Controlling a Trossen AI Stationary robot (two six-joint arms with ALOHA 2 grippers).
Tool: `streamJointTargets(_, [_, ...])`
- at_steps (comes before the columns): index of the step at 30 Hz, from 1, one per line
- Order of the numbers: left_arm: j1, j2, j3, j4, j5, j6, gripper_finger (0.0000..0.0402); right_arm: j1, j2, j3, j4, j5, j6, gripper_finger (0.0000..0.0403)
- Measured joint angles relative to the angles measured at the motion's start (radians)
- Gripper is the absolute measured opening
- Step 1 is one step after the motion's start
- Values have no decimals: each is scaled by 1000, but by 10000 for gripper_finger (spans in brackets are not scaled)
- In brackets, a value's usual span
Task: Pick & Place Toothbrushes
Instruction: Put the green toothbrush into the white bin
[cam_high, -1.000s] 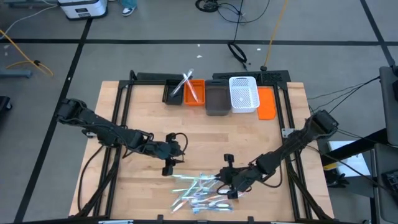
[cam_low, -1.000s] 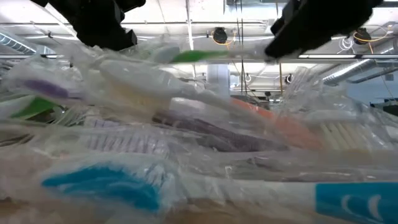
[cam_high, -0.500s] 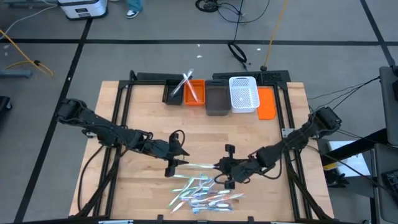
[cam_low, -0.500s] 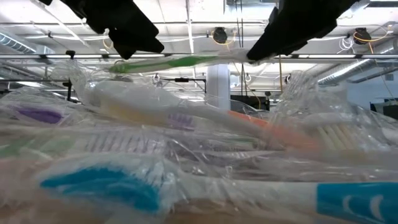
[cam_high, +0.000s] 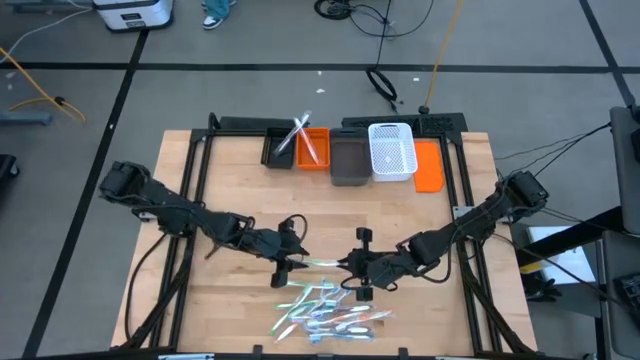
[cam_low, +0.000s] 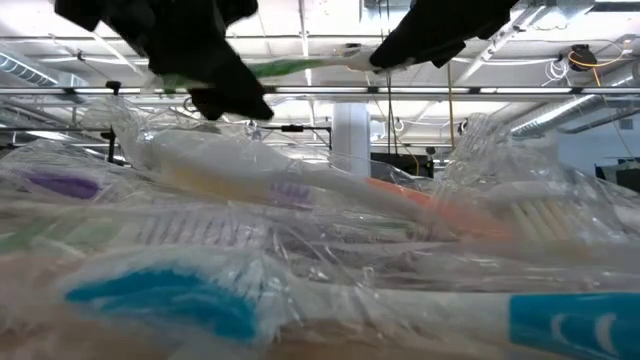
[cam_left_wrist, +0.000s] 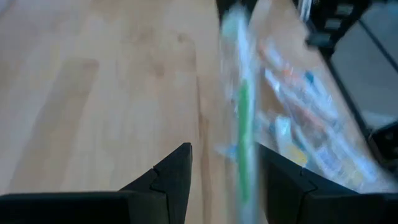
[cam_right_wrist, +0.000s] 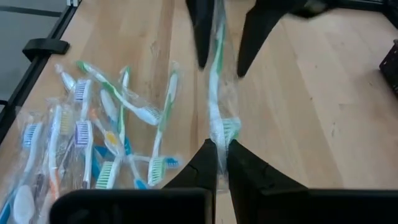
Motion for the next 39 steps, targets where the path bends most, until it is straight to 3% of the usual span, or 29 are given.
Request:
streamJointTargets(7, [27, 43, -1, 26, 38, -77, 145, -5, 0, 1, -2, 0, 4, 10])
streamJointTargets(14, [44, 42, 0, 32, 91, -72, 14, -6, 0, 1, -8, 6, 3, 19])
streamJointTargets(26, [21, 41, 1, 40, 34, -69, 4, -6, -46, 0, -18, 9, -60, 61])
streamJointTargets(33, [-13, -48, 0, -38, -108, -31, 2, -4, -145, 1, -100, 1, -31, 98])
streamJointTargets(39, [-54, -163, 0, -52, -243, 41, 2, -3, -178, 1, -88, 2, -34, 106])
